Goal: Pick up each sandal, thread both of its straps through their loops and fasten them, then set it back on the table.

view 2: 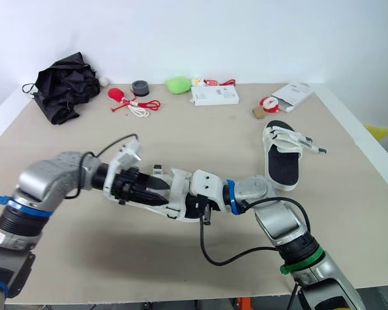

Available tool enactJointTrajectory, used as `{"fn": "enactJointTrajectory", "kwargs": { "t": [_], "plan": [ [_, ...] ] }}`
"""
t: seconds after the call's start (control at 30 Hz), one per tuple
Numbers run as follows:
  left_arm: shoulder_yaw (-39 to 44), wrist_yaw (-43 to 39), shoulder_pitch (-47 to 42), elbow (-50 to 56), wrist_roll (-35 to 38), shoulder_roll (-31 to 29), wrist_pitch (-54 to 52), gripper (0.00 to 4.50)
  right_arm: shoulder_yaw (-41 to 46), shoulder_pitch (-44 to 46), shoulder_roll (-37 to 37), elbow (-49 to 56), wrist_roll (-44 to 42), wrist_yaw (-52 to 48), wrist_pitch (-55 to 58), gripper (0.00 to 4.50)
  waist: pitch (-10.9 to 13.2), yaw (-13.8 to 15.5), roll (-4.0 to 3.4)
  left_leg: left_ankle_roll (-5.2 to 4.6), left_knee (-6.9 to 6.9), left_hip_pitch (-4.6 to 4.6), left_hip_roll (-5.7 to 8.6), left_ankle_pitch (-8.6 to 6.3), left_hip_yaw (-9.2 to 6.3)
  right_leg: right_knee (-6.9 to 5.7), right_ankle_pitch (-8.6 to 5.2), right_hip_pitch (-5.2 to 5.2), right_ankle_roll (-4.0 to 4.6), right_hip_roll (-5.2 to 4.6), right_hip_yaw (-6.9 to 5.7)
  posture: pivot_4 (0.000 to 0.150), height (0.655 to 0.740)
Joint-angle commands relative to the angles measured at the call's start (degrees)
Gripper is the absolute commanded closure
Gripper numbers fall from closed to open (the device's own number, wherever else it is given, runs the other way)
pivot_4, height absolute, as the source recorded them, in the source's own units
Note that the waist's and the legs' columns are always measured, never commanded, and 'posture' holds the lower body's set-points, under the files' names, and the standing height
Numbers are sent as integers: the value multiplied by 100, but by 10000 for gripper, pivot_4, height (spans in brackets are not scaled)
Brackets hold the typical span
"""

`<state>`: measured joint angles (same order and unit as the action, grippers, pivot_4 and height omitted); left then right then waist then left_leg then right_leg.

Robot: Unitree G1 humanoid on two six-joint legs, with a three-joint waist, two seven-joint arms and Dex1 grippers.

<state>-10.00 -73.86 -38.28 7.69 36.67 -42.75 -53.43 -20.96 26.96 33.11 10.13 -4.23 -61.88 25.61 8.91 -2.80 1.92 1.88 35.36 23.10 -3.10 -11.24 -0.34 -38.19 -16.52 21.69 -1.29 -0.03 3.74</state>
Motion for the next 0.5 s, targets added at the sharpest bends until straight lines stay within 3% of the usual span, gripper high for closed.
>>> {"fn": "enactJointTrajectory", "kwargs": {
  "t": [0.03, 0.1, 0.23, 0.5],
  "plan": [
    [529, -436, 286, 594, 489, -657, -232, 17148, -357, -225, 60, -266, 152, -59, 147, 45000, 0, 3, 0, 0, 1, 0, 1, 0, 0, 0, -1, 0, 0, -1, -1, 1500, 7400],
    [678, -603, 614, 921, 593, -959, -204, 17148, -373, -201, 47, -296, 152, -83, 131, 45000, 2, -5, 2, 0, 0, 2, -1, 0, 4, 0, -1, 5, 1, 0, 2, 1500, 7400],
    [630, -337, 1297, 1297, 340, -977, 306, 17148, -350, -109, -33, -332, 84, -116, 165, 45000, 4, -2, 3, 7, -4, 6, -12, -4, 13, -1, -5, 15, 5, 3, 8, 1500, 7400],
    [338, 963, 2338, 1385, -322, 237, 1316, 17148, -207, -172, -66, -142, -265, -316, 259, 45000, 8, 11, 9, 8, 1, 9, -30, -5, 22, -5, 3, 20, 16, 17, 16, 1500, 7400]
  ]
}}
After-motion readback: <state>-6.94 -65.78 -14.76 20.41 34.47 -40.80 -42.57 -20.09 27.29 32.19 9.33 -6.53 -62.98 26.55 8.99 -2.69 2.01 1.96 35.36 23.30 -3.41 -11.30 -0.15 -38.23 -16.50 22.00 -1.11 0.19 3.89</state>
